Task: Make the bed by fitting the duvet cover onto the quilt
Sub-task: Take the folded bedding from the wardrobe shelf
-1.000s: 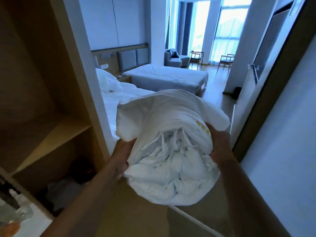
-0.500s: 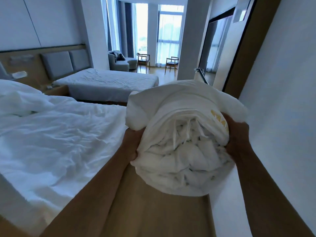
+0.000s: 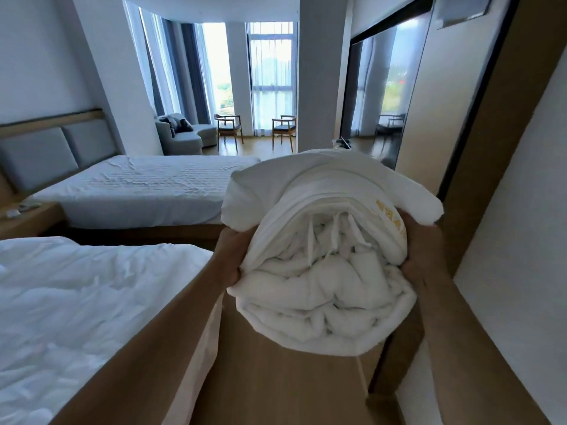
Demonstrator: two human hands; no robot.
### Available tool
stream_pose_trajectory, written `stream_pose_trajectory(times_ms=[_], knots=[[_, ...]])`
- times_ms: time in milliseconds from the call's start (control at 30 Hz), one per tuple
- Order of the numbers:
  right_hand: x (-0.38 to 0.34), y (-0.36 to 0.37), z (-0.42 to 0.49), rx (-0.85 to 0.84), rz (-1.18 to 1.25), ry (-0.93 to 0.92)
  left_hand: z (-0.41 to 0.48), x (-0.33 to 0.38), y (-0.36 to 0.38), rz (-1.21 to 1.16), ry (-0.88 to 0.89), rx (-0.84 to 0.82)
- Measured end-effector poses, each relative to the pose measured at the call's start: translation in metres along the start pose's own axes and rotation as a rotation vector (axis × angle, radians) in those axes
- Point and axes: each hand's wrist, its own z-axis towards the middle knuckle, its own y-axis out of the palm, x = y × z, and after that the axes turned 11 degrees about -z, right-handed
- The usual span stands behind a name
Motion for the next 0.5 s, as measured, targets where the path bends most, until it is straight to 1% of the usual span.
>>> stream_pose_trajectory(times_ms=[200,267,300,367,400,433,500], knots=[[0.031,0.11,0.203,-0.068,0.071,0.095,0.209,0.011,0.031,0.06,0.065,0.035],[0.043,0.145,0.259,-0.122,0.088,0.128,0.273,0.013,0.037,0.065,0.09,0.08],[0.049,0.149,0.272,-0.12,0.105,0.144,0.289,0.011,0.044,0.075,0.116,0.08],[0.071,0.197,0.342,-0.211,0.101,0.163,0.376,0.009,0.045,0.067,0.185,0.114],[0.072,0.198,0.348,-0.2,0.104,0.162,0.387,0.012,0.054,0.113,0.19,0.116],[0.077,0.218,0.375,-0.2,0.103,0.175,0.419,0.013,0.056,0.128,0.193,0.113],[0.091,0.27,0.441,-0.209,0.085,0.16,0.51,0.011,0.052,0.128,0.186,0.128]])
